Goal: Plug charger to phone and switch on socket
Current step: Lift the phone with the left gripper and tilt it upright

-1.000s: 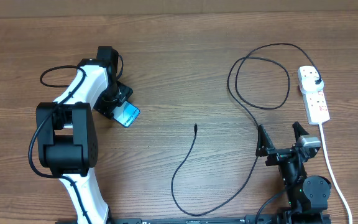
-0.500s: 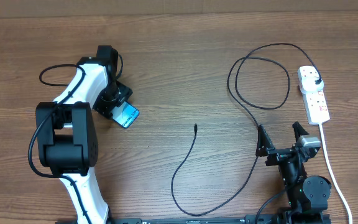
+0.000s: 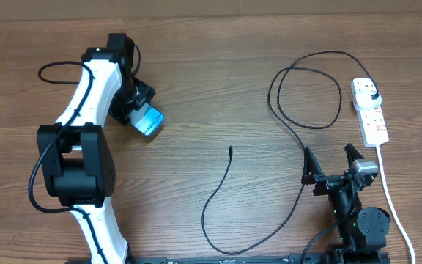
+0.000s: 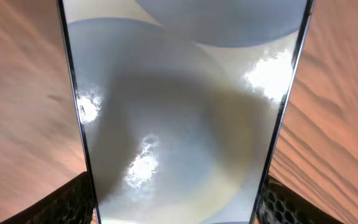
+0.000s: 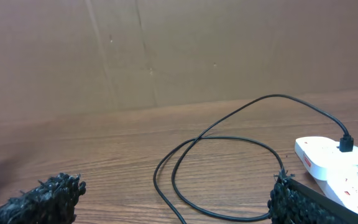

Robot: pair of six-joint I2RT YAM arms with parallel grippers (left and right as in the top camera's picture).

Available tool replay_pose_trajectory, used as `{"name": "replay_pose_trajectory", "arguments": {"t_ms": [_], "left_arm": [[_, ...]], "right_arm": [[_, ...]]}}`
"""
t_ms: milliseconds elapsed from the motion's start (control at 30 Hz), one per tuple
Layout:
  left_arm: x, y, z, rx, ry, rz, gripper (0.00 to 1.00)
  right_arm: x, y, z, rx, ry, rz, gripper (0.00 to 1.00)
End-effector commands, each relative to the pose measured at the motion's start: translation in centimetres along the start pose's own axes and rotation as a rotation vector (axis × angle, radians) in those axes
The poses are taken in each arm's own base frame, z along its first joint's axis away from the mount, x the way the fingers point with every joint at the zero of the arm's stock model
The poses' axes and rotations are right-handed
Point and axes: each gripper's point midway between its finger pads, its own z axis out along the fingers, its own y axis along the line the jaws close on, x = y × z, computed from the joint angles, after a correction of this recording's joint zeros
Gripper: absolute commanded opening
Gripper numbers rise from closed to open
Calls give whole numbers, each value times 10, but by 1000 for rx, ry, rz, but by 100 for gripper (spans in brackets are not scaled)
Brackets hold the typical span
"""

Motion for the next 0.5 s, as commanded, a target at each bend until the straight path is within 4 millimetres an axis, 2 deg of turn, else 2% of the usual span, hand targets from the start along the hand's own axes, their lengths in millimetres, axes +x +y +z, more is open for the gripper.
{"name": "replay_pose_trajectory", "arguments": {"t_ms": [0,133,267,467], "left_arm": [[34,-40,-27,233,204,61,4],[70,-65,-47,404,430,69,4],[93,-78,-69,519,596,64,4],[120,-83,-101,612,821,28,4]], "right_arm": [[2,-2,0,8,-3,7,100],[2,-2,0,8,-3,7,100],[2,-2,0,8,-3,7,100],[2,-2,0,8,-3,7,100]]}}
